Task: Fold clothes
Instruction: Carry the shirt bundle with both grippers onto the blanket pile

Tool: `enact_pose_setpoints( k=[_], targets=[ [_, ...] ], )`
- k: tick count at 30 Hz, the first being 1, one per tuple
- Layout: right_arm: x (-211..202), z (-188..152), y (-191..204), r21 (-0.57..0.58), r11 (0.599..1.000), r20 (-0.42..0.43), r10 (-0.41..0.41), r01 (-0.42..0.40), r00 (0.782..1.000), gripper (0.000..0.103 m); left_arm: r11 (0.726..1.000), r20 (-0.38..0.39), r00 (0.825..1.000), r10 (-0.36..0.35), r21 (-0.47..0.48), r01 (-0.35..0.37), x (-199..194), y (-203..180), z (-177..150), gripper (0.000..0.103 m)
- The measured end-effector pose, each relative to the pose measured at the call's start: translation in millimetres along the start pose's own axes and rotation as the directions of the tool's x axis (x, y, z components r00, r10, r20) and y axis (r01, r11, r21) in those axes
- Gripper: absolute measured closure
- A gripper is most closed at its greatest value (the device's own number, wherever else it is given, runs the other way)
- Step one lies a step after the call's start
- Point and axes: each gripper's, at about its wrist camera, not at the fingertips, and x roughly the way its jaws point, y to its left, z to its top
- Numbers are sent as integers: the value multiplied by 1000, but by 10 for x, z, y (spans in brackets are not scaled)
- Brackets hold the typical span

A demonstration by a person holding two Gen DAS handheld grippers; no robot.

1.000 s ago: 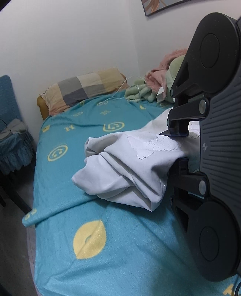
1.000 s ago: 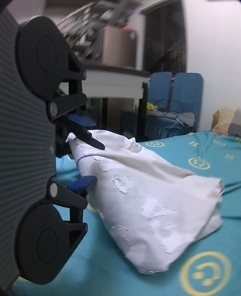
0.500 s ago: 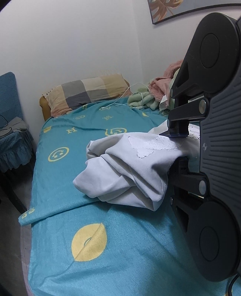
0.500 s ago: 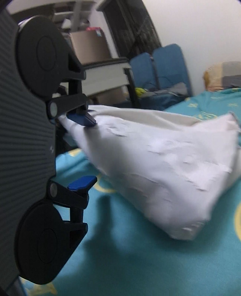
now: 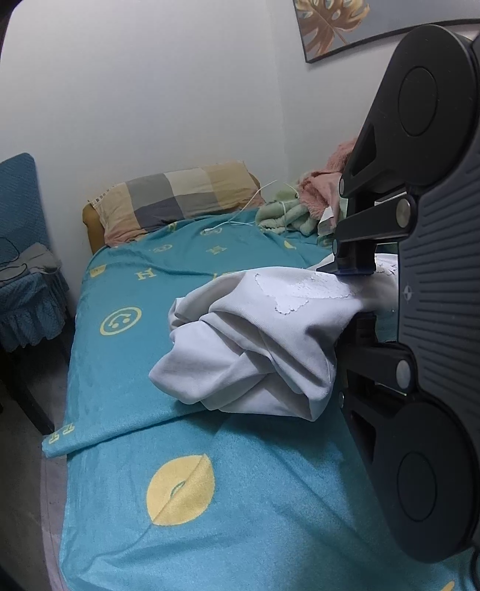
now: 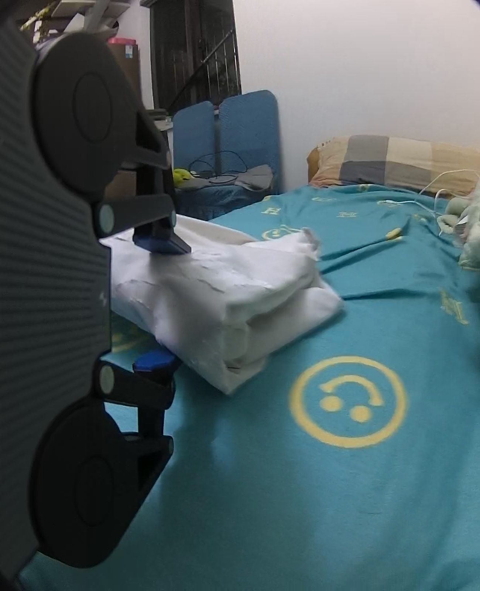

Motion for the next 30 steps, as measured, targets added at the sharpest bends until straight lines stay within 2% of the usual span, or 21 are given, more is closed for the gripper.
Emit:
enact_pose_setpoints(
  k=[2, 3, 7, 8, 11, 16, 19, 21, 24, 27, 30],
  targets=[
    [18, 19, 23, -13, 1000, -16, -19, 19, 1000, 75, 1000, -4, 1000, 10, 9, -10, -12, -9, -5, 86],
    [-4, 6, 57, -31, 999, -8, -19, 18, 1000, 78, 1000, -9, 1000, 6, 4, -6, -31, -15, -7, 86],
    [-255, -38, 311, -119, 993, 38, 28, -23, 999, 81, 997, -48, 999, -17, -70, 13, -153, -114, -17, 86],
    [-344, -35, 411, -141, 989, 49, 49, -42, 998, 81, 998, -59, 998, -4, -58, 1, -172, -224, -16, 86],
    [-607, 63, 743, -190, 978, 78, 102, -86, 992, 82, 1000, -78, 997, 0, -12, -1, -150, -701, -35, 86],
    [-1089, 564, 1419, -245, 960, 164, 179, -136, 970, 81, 995, -133, 990, -56, 70, 65, 342, -1939, -203, 86],
    [-1490, 1067, 1886, -290, 946, 235, 218, -146, 947, 81, 983, -176, 978, -110, 123, 133, 770, -2797, -431, 86],
    [-1816, 1464, 2192, -323, 935, 281, 243, -147, 928, 81, 968, -204, 965, -166, 151, 198, 1056, -3367, -638, 86],
    [-2303, 2024, 2590, -399, 907, 354, 289, -136, 889, 81, 921, -246, 930, -274, 211, 327, 1515, -4138, -1002, 86],
    [-2685, 2432, 2798, -495, 867, 444, 311, -60, 840, 81, 878, -270, 912, -310, 286, 383, 1956, -4556, -1423, 86],
    [-2805, 2686, 2706, -520, 847, 539, 227, 109, 811, 81, 849, -324, 900, -293, 345, 401, 2412, -4520, -1874, 86]
  ],
)
